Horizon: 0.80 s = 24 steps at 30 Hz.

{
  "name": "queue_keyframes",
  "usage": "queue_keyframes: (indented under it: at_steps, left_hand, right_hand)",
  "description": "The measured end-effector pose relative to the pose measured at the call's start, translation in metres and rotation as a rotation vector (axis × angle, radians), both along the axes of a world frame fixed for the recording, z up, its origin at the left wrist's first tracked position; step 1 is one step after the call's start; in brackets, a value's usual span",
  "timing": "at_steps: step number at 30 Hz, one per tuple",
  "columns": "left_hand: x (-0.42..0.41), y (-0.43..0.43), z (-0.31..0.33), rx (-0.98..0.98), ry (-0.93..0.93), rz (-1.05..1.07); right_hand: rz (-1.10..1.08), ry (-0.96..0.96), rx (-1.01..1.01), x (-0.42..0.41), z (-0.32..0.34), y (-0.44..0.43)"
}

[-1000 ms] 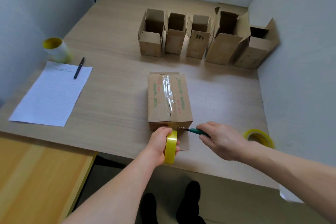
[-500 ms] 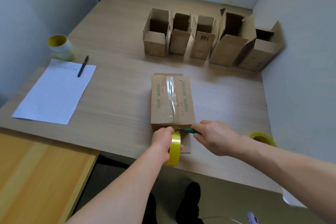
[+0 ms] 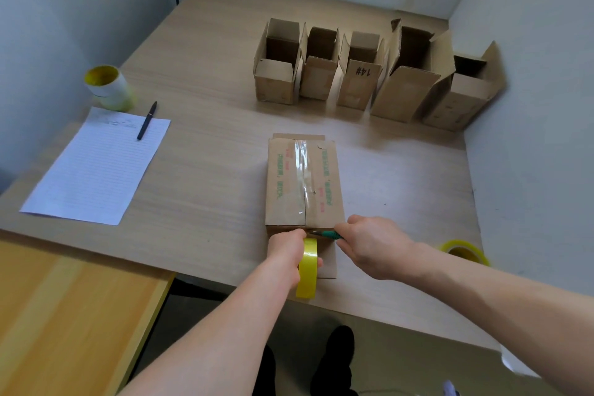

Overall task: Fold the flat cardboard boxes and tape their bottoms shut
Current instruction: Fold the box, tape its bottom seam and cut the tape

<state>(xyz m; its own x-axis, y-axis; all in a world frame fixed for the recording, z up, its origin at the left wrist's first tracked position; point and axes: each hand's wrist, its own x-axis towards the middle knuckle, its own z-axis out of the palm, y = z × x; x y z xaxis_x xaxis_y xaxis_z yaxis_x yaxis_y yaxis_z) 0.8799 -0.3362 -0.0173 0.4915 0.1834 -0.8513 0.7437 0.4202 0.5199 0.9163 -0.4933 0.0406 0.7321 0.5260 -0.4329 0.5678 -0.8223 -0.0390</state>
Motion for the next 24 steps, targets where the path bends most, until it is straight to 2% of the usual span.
queue_keyframes:
  at_steps: [19,24]
  left_hand:
    - [0.000,0.004,0.001,0.127,-0.009,0.078]
    - [0.003,0.006,-0.011,0.161,-0.017,0.076]
  right_hand:
    - [-0.040,0.051,-0.017,0.002,-0.005,-0.007]
    - [-0.091,0.069,-0.080,-0.003,-0.013,-0.023]
